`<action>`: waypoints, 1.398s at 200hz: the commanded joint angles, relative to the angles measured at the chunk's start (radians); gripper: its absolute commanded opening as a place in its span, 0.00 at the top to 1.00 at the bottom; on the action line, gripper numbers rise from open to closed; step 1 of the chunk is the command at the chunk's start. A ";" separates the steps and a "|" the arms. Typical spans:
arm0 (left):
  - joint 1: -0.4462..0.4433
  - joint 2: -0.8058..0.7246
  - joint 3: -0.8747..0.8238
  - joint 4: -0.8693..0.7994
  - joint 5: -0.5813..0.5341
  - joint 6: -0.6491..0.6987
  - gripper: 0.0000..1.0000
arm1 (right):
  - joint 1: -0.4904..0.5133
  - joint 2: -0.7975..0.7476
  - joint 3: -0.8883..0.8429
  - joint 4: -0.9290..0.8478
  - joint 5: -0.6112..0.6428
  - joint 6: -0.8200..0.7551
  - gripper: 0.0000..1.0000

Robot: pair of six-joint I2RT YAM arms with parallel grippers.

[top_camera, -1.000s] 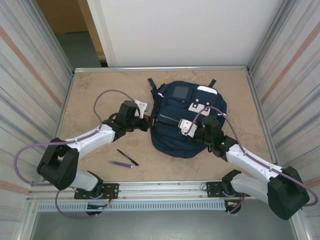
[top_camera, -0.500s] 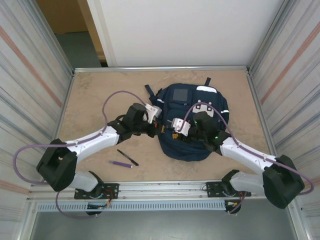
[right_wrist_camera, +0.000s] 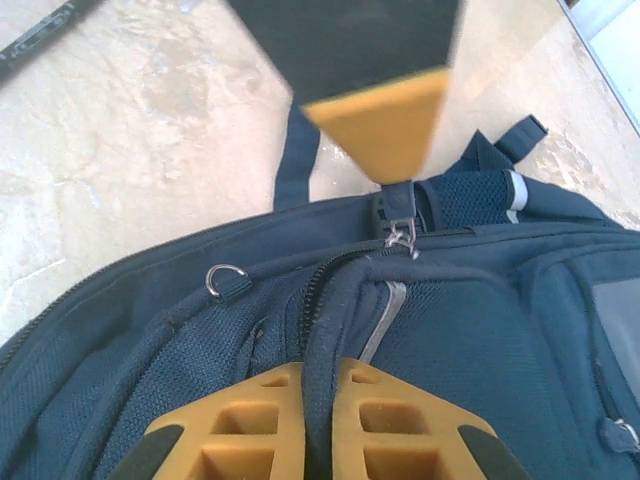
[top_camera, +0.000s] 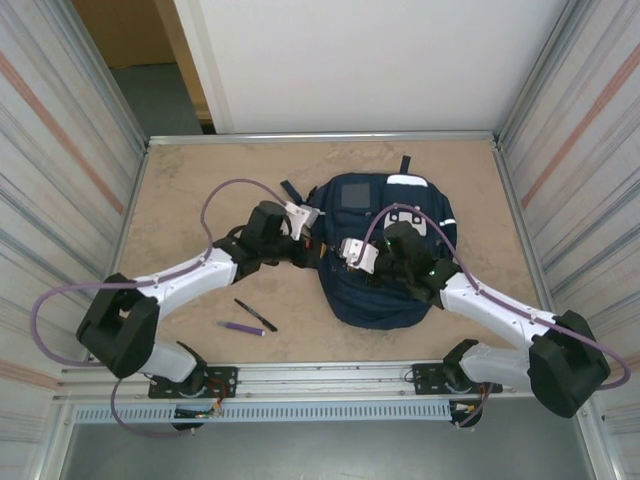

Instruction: Pack the student bag

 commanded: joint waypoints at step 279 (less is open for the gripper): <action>0.233 -0.256 -0.135 -0.441 -0.514 -0.441 0.01 | 0.129 -0.020 0.194 -0.607 0.187 0.017 0.40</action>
